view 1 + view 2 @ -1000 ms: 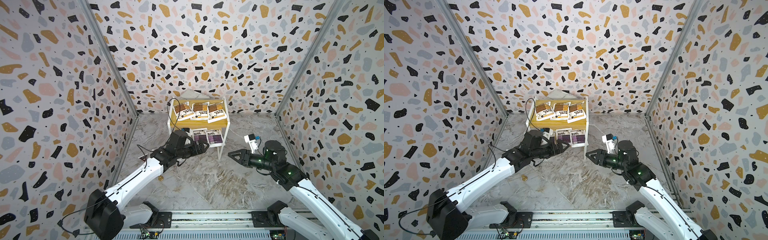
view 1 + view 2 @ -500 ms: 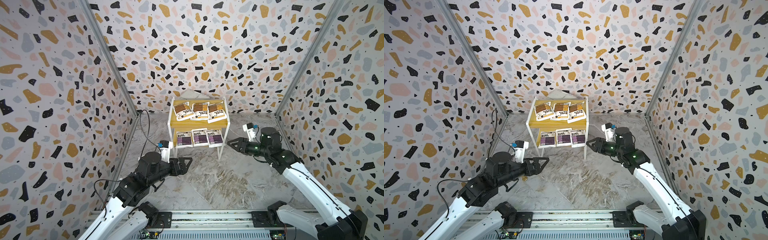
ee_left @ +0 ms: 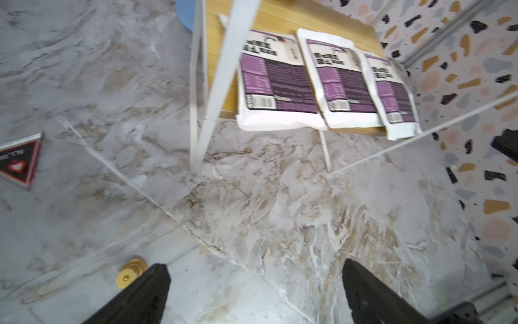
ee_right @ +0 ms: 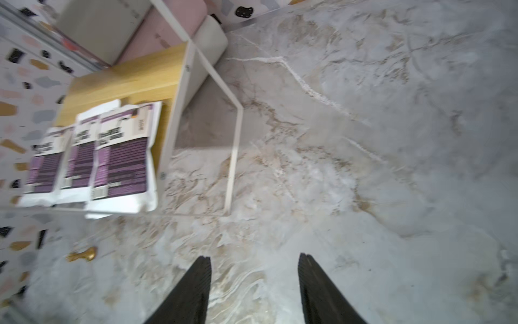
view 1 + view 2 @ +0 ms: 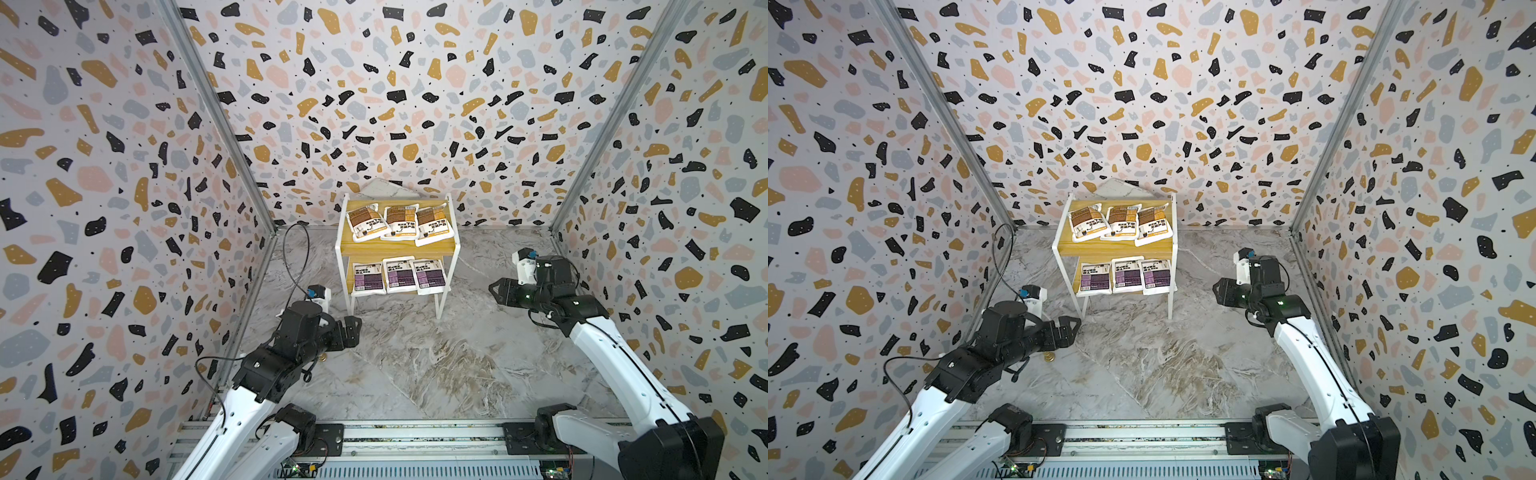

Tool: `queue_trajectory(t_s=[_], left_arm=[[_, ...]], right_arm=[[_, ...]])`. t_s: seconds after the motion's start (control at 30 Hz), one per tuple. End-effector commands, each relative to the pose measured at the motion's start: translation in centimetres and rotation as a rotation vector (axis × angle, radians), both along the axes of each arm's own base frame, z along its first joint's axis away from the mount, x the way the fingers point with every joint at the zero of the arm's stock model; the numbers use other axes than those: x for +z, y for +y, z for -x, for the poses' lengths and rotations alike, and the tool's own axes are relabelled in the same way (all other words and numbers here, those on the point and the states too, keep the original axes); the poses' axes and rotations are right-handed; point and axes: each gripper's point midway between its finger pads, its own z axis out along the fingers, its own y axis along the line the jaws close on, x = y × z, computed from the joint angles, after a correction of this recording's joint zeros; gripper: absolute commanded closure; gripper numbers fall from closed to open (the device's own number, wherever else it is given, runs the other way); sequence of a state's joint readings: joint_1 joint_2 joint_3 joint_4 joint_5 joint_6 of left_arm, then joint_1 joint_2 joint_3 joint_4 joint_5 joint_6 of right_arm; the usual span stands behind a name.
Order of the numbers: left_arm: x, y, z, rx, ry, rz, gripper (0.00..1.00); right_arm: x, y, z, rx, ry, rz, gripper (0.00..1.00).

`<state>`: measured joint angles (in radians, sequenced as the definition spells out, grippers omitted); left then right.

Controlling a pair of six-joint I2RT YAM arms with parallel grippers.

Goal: Place the bagged coffee beans on the shelf by color
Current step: Reset both arms

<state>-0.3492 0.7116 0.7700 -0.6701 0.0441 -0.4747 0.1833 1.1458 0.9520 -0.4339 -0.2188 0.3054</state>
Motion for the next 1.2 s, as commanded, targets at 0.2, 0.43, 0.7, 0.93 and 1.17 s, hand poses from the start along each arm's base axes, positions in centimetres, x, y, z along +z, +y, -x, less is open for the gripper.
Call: queue_trajectory(t_s=[0.2,0.43,0.7,0.93,1.17], left_arm=[[-0.5,6.8,-6.3,0.197,-0.177,-0.141,0.0],[-2.3,11.3,-10.2,0.313,-0.246,-0.203,0.0],[-4.8,13.3,-12.8,0.366,-0.308,-0.211,0.0],[-7.3,12.4,-14.4,0.264,-0.338,-0.259,0.0],[-8.6,11.2,-14.2,0.202,-0.448,-0.239,0.0]], right_arm=[[-5.6,-7.6,-5.6,-0.139,-0.348,0.365,0.36],[-7.3,-9.8,-8.1,-0.17,-0.327,0.373,0.35],[-11.0,-10.6,-6.8,-0.208,-0.251,0.364,0.35],[-11.6,-9.9,-6.5,-0.176,-0.319,0.339,0.35],[-12.0,-10.7,-5.2,-0.237,-0.419,0.344,0.29]])
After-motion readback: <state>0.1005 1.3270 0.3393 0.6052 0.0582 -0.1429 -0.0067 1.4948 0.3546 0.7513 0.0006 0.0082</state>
